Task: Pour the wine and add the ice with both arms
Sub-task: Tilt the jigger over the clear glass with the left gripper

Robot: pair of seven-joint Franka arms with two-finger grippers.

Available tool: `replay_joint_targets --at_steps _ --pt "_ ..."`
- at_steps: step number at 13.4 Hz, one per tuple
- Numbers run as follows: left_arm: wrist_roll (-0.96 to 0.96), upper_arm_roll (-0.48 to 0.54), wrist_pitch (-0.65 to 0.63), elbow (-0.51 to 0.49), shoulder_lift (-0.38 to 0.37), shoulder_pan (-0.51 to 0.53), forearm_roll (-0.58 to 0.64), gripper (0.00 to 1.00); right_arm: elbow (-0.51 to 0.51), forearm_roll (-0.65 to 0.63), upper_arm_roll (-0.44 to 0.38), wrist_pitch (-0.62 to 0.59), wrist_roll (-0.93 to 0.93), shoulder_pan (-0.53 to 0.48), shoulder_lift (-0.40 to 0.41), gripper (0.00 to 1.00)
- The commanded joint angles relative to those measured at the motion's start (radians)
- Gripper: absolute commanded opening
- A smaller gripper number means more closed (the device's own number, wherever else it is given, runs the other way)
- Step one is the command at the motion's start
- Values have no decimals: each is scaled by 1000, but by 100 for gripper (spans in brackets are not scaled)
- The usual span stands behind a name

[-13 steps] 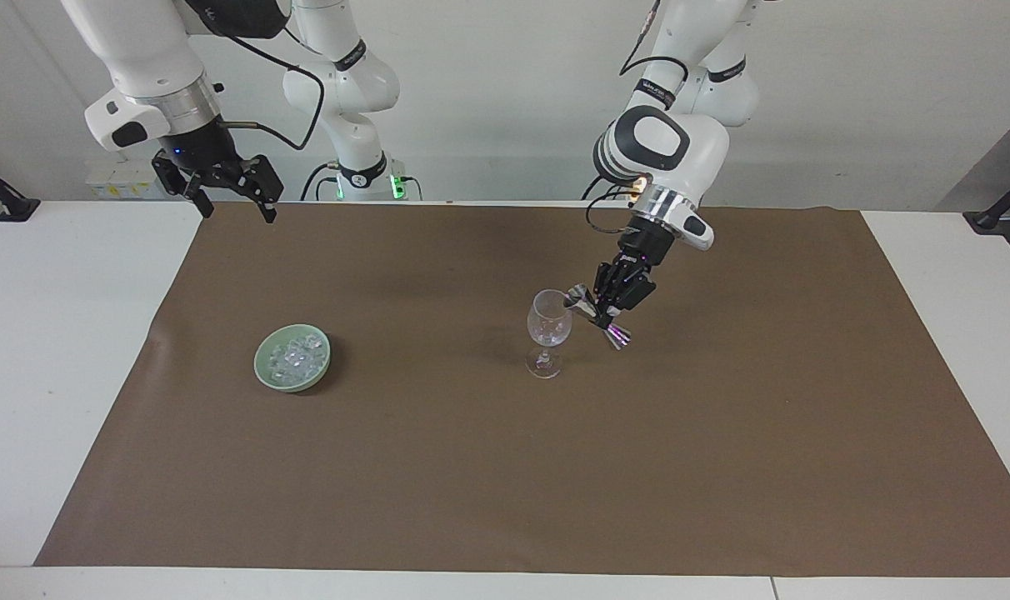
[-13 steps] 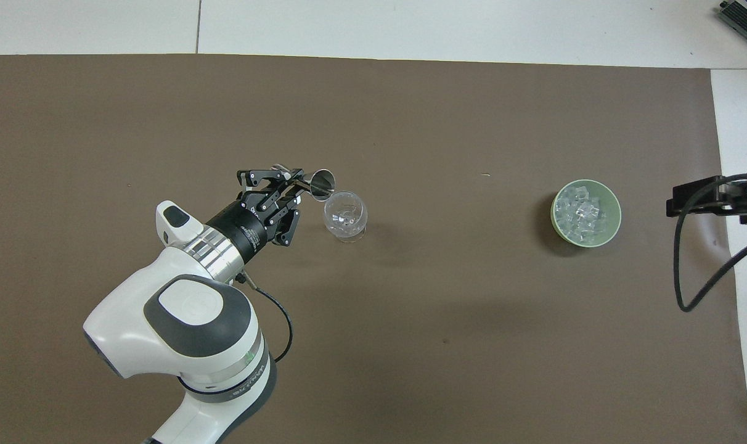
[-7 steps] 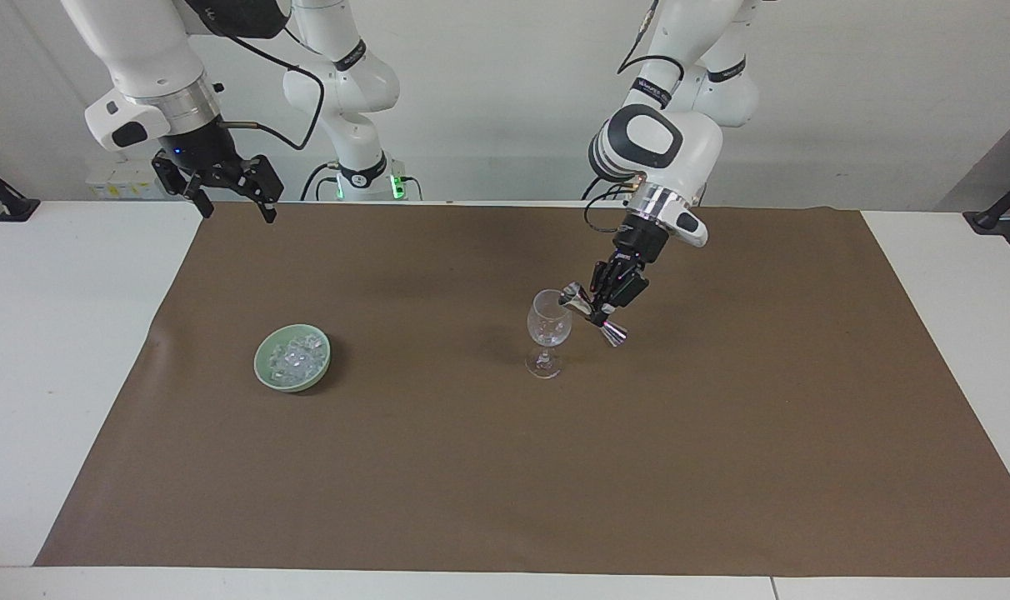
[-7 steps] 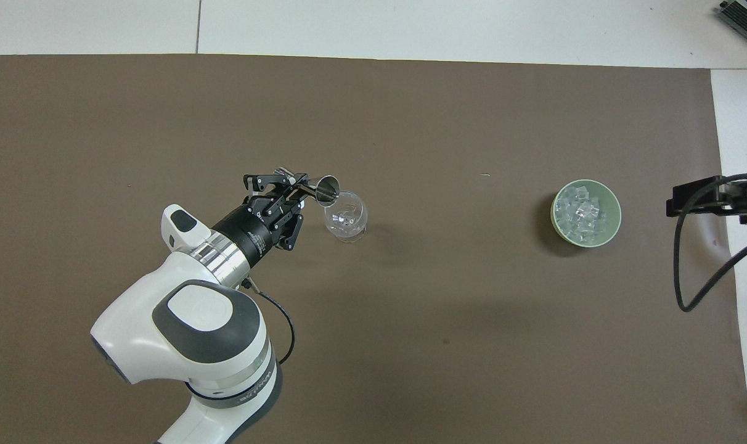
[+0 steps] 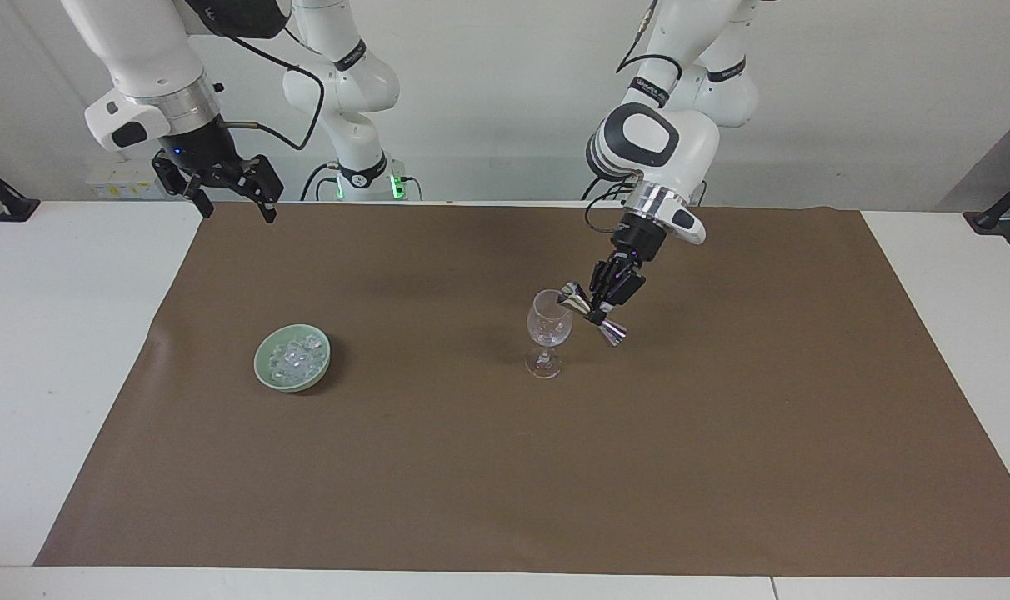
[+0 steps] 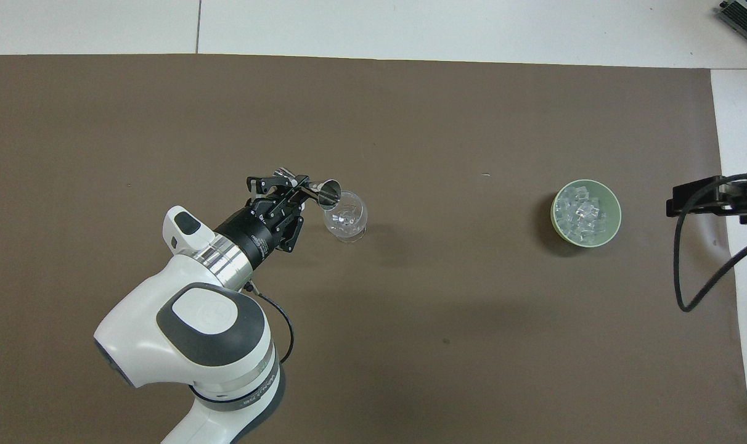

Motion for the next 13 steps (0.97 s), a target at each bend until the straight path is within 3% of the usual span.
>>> replay_joint_targets --at_steps 1,13 --pt "32 15 30 0 -5 -29 -6 0 -18 20 1 -7 -23 -5 -19 100" --pt "123 8 82 21 9 -47 3 0 -18 20 1 -7 -23 -5 -19 100"
